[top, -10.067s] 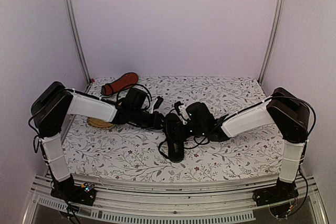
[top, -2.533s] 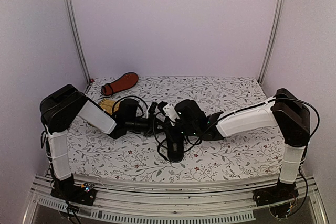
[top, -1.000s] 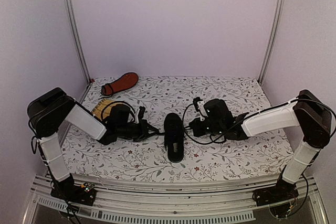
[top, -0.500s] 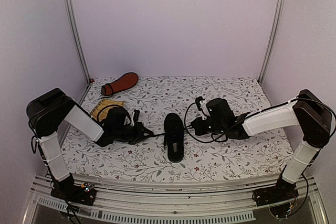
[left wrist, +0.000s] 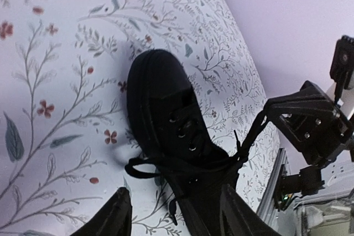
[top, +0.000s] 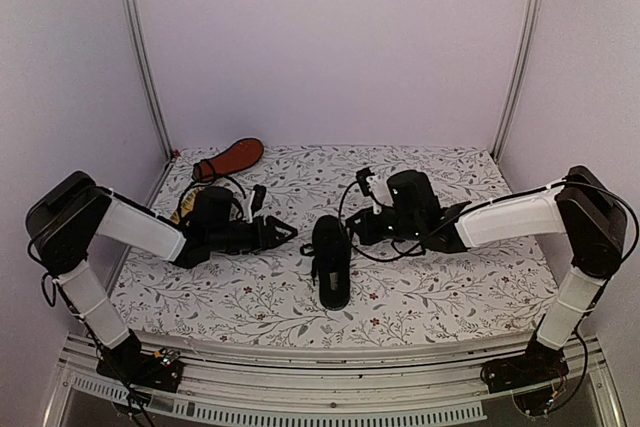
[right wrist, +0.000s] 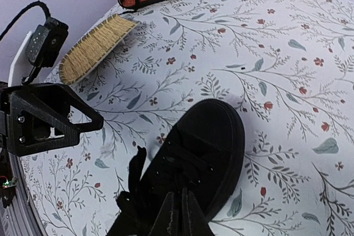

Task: Tie the shoes
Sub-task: Tie the loops with the shoelace on the shoe, then pull the crossed shoelace from the shoe.

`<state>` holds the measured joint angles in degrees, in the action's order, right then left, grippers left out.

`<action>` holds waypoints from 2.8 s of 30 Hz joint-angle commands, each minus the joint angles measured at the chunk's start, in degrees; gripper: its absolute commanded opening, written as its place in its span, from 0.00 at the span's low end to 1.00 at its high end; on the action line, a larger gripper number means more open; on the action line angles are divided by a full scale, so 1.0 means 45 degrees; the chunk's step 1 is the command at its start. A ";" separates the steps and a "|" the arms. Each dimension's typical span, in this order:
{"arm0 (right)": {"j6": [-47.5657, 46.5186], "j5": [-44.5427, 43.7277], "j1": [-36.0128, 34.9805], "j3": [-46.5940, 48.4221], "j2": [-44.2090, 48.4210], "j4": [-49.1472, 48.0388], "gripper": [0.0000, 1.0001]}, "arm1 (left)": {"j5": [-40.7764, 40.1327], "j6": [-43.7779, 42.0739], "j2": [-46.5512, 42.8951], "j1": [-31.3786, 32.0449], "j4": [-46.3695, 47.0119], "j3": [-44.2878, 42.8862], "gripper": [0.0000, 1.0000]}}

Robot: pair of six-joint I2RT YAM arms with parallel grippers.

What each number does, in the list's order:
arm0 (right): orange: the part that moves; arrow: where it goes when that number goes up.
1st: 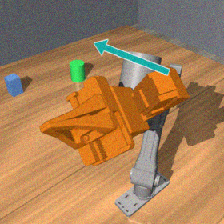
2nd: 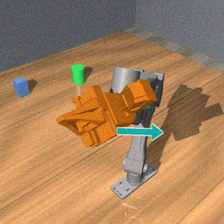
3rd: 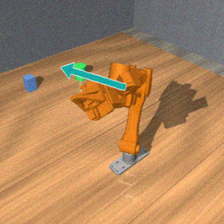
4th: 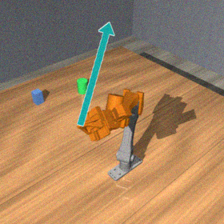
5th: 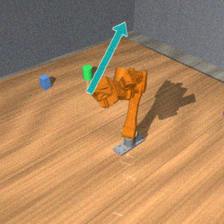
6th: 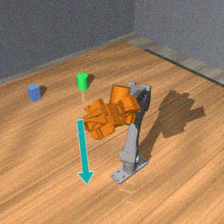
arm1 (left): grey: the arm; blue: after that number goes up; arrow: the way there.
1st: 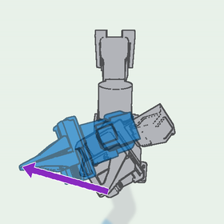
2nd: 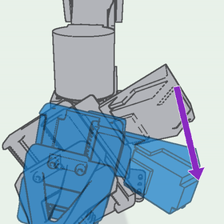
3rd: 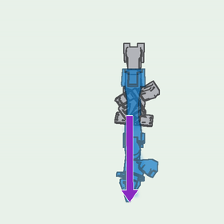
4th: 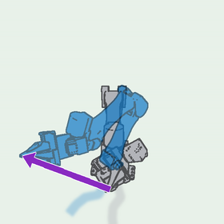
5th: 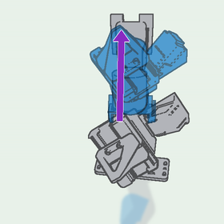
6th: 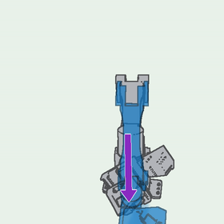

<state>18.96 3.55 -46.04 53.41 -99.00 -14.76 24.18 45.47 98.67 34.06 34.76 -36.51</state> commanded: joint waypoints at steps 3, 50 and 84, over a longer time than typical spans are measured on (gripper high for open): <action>-0.0691 0.1129 0.0076 0.1755 -0.1494 -0.0327 0.03 | 0.0869 -0.3742 -0.0901 -0.0070 -0.1432 -0.1033 0.57; 0.1031 0.8707 0.2243 -0.0626 -0.3210 -0.4256 0.46 | 0.3143 -1.0456 0.3973 0.2110 -0.6587 -0.7177 0.31; 0.0799 0.8051 0.2243 -0.2460 -0.2300 -0.4688 0.03 | 0.1990 -0.8357 0.3247 0.1884 -0.4131 -0.5559 0.06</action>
<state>23.16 42.74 -36.05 44.99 -112.25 -35.31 34.81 6.68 114.96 43.05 15.57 -62.81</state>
